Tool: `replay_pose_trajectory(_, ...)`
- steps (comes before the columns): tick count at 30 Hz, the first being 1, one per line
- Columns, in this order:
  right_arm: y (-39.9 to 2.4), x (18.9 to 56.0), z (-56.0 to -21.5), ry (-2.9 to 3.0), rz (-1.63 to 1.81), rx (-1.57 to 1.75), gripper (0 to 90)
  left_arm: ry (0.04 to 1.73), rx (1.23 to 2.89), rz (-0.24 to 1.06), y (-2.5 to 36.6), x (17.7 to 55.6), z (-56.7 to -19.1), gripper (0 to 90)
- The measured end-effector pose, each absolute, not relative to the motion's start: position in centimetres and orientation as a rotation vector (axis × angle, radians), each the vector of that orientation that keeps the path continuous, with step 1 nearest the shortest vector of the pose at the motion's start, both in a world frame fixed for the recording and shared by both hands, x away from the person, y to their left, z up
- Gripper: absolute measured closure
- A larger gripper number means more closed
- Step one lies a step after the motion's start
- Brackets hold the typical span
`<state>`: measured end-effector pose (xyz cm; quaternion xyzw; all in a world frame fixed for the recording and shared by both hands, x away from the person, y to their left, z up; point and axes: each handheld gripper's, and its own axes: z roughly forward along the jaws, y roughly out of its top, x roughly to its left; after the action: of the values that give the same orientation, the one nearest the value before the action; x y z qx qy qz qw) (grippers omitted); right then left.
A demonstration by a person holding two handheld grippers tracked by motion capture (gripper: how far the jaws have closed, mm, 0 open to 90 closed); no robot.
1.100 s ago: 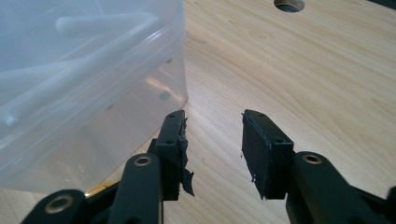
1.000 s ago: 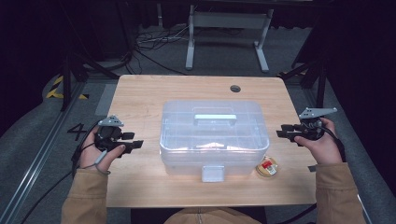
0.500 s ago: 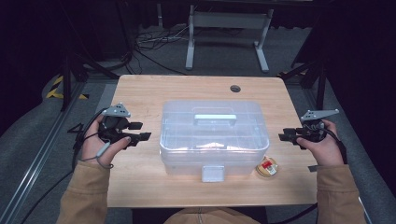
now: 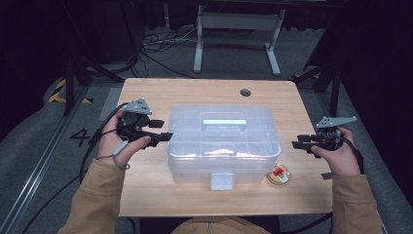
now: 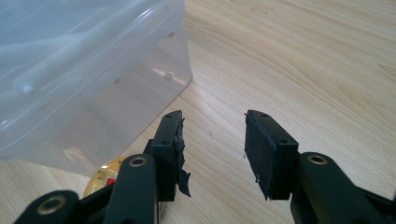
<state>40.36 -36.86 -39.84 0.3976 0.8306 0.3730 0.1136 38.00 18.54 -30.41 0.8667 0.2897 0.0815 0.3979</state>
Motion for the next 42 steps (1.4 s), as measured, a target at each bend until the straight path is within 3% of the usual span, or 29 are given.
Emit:
replay_pose_trajectory(24,-37.2,39.2,-39.7,2.407,1.137,1.179,54.1,0.591,2.273,0.173,11.3,39.6,-30.1,37.7)
replay_pose_trajectory(37,-36.5,38.8,-39.2,2.409,1.15,1.138,53.4,0.582,2.275,0.171,9.3,40.6,-30.6,41.6)
replay_pose_trajectory(42,-36.3,38.6,-38.9,2.421,1.169,1.102,58.5,0.557,2.255,0.137,8.8,41.0,-30.8,51.3)
